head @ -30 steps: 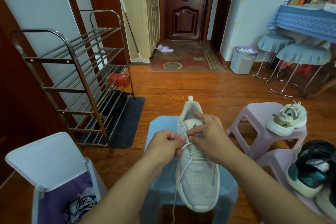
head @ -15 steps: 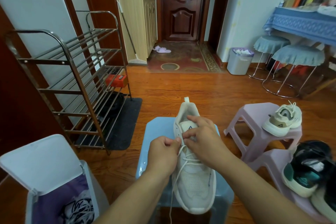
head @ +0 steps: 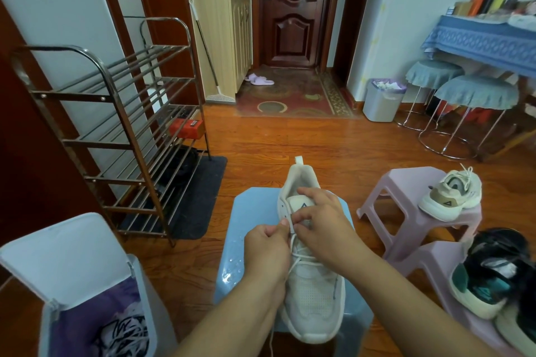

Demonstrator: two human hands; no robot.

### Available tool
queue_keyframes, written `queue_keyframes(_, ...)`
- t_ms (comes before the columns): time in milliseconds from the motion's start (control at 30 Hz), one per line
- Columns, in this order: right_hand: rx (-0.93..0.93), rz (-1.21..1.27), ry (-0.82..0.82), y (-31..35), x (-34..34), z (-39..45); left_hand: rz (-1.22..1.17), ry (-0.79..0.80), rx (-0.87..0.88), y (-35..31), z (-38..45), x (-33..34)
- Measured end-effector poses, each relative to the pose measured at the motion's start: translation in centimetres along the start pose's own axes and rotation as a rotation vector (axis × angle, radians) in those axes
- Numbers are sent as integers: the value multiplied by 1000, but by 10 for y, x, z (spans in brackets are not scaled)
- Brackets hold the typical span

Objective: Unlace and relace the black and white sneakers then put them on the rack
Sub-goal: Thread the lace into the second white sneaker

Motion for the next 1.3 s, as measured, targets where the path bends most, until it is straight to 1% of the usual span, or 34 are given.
queue_keyframes(67, 0, 11, 4, -1, 0, 0, 5, 26, 1, -3, -3, 1)
queue_keyframes(133, -7, 20, 1, 0, 0, -1, 108, 42, 88, -12, -5, 0)
queue_keyframes(167, -7, 21, -2, 0, 0, -1, 195, 49, 159, -19, -5, -2)
queue_keyframes(233, -1, 16, -5, -1, -1, -2, 457, 78, 331, -36, -4, -5)
queue_keyframes(267, -1, 9, -5, -1, -2, -2, 575, 114, 397, -42, -4, -6)
queue_keyframes(300, -5, -3, -4, -1, -2, -2, 634, 164, 424, -46, -4, -7)
queue_keyframes(400, -15, -28, -3, 3, -4, -1, 610, 349, 405, -50, -5, -10)
queue_keyframes(433, -19, -26, 5, 4, -4, -1, 644, 358, 441, -53, -6, -11)
queue_keyframes(467, -24, -18, 15, 5, -3, -1, 705, 331, 510, -58, -6, -13)
queue_keyframes(533, -39, 5, 35, 6, -3, -2, 850, 252, 685, -70, -8, -12)
queue_keyframes(567, -40, 18, 42, 5, -3, -2, 907, 253, 755, -72, -10, -9)
queue_keyframes(600, -38, 28, 45, 4, -4, -2, 956, 278, 792, -71, -10, -4)
queue_keyframes(667, -39, 52, 37, 2, -5, -3, 1049, 331, 811, -68, -11, 4)
queue_keyframes(733, -14, 111, 9, -1, -9, -5, 1048, 329, 853, -71, -9, 5)
queue_keyframes(800, 79, 272, -48, -10, -22, -7, 1010, 294, 896, -77, -6, 2)
queue_keyframes(833, 165, 403, -111, -19, -32, -8, 1001, 278, 894, -78, -3, -1)
queue_keyframes(867, 269, 592, -190, -32, -44, -11, 1002, 272, 884, -78, -1, -3)
queue_keyframes(900, 369, 846, -284, -51, -54, -14, 1006, 269, 874, -76, 0, -4)
queue_keyframes(967, 529, 1488, -483, -86, -68, -23, 1012, 270, 867, -74, -2, -4)
queue_keyframes(1000, 582, 1771, -557, -99, -71, -28, 1010, 278, 866, -73, -3, -3)
queue_keyframes(1033, 608, 1929, -588, -110, -73, -30, 999, 289, 866, -71, -3, -2)
queue_keyframes(1067, 608, 1960, -566, -115, -75, -31, 986, 309, 865, -69, -3, -1)
queue_keyframes(1100, 595, 1840, -508, -115, -77, -29, 966, 335, 857, -67, -2, 0)
queue_keyframes(1133, 555, 1553, -446, -112, -80, -26, 939, 362, 838, -65, 0, 1)
queue_keyframes(1167, 467, 1139, -393, -101, -86, -24, 907, 385, 809, -62, 1, 1)
queue_keyframes(1200, 310, 711, -324, -78, -89, -21, 874, 396, 784, -61, 2, 0)
queue_keyframes(1233, 115, 373, -235, -49, -82, -17, 844, 398, 769, -61, 2, 0)
queue_keyframes(1267, -51, 135, -141, -24, -67, -16, 811, 397, 761, -62, 1, 1)
queue_keyframes(1300, -137, 0, -53, -10, -51, -16, 774, 397, 753, -62, 1, 0)
Point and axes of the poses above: each hand's wrist, its own z-axis towards the middle knuckle, its own x-axis out of the palm, y = z × x, the point moved 8 cm from there along z, towards the middle knuckle, and after that the axes turned 1 degree about z, right-handed, at the moved point
